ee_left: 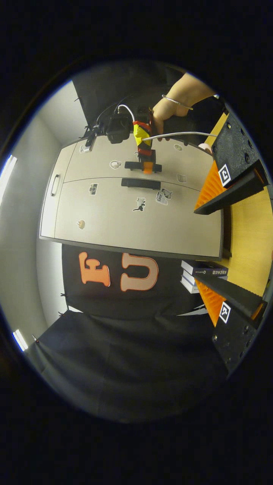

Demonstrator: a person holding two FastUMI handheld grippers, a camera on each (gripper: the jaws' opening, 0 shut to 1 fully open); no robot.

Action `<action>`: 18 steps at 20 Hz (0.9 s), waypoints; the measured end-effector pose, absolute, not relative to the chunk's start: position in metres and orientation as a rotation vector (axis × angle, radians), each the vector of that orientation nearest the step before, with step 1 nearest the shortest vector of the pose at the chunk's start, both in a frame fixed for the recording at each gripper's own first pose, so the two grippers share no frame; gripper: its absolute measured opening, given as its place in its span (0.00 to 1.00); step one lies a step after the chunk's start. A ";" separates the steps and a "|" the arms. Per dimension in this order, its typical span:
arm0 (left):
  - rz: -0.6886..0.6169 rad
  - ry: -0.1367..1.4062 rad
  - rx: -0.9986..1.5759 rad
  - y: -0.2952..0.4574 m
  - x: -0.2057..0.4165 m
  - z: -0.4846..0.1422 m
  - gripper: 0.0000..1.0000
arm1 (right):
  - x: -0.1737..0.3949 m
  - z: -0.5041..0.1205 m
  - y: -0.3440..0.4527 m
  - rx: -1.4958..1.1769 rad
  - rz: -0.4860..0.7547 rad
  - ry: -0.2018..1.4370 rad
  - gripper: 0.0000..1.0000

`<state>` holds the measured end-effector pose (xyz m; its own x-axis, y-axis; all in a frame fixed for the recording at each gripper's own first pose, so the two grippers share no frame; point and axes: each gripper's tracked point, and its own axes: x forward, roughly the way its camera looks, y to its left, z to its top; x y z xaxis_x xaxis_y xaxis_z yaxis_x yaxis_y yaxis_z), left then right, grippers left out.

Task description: Open the right door of the double-door shoe cabinet with the right hand, and open the left door with the left hand.

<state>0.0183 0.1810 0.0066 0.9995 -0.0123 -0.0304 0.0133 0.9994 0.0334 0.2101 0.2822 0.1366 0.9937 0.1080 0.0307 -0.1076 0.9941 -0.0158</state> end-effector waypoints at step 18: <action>0.011 0.046 0.035 0.193 0.026 0.003 0.95 | 0.226 0.130 0.286 0.025 0.099 0.000 0.30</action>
